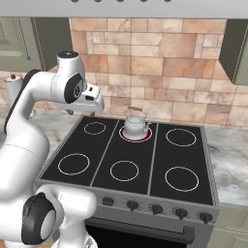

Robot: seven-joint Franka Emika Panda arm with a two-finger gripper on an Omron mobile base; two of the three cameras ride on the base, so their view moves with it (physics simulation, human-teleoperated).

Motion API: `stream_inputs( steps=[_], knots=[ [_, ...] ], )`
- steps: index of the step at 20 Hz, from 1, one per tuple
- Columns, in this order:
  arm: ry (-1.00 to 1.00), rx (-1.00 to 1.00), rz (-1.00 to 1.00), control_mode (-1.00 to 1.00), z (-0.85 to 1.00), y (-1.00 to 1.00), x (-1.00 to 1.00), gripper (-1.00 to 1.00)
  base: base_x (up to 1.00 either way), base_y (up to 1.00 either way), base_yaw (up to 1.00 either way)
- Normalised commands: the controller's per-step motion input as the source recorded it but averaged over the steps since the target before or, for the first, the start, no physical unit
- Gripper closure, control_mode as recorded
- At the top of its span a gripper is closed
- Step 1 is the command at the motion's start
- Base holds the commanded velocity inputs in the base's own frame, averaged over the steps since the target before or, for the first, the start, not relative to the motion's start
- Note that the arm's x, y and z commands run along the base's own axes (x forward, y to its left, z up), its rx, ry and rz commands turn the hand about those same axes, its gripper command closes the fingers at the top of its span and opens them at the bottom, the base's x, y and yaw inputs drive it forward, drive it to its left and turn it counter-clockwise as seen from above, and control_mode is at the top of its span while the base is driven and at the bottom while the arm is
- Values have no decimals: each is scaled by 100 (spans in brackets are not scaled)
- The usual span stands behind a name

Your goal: Lower the heat of the kettle.

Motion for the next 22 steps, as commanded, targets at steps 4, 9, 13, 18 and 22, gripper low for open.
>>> stream_inputs(
  steps=[4,9,13,18,22],
  knots=[
    [0,0,0,100,0,0,0,-100,5,27,0],
    [0,0,0,100,0,0,0,-100,8,14,0],
    [-3,1,-2,-100,-15,-14,-2,-100,0,0,0],
    [-2,17,-20,-100,-66,-76,-34,-100,0,0,0],
    [0,24,-25,-100,-82,-88,-52,-100,0,0,0]
  ],
)
